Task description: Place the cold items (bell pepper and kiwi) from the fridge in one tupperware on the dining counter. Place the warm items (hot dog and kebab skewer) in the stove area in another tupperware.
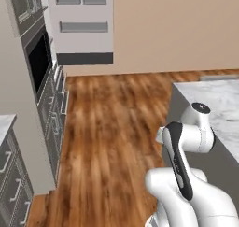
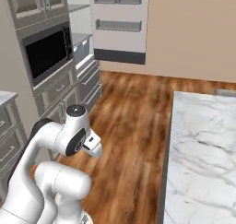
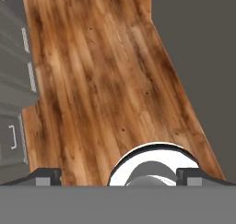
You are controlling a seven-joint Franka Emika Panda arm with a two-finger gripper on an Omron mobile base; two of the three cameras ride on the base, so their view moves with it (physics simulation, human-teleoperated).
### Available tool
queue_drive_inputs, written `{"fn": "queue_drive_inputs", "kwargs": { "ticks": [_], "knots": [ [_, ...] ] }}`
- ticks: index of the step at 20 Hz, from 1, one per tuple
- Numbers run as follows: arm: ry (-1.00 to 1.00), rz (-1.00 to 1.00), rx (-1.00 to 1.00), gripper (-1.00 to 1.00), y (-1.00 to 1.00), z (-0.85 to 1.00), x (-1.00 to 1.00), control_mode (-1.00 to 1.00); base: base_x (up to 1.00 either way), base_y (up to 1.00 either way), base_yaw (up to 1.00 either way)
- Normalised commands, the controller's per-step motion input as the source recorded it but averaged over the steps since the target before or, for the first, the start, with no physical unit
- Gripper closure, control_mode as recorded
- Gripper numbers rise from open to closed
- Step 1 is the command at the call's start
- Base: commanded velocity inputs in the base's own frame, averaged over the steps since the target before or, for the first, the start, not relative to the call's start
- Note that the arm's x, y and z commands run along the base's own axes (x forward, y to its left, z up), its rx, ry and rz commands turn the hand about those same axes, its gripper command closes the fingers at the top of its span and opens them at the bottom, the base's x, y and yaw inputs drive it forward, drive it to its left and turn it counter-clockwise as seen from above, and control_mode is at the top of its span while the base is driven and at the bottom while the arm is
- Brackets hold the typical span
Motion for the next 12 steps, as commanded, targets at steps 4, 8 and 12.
{"fn": "queue_drive_inputs", "kwargs": {
  "ticks": [4, 8, 12],
  "knots": [
    [0.0, 0.0, 0.0, -1.0, 0.0, 0.0, 0.0, 1.0, 1.0, 0.01, 0.06],
    [0.0, 0.0, 0.0, -1.0, 0.0, 0.0, 0.0, 1.0, 1.0, 0.0, 0.28],
    [0.0, 0.0, 0.0, -1.0, 0.0, 0.0, 0.0, 1.0, 1.0, 0.0, 0.34]
  ]
}}
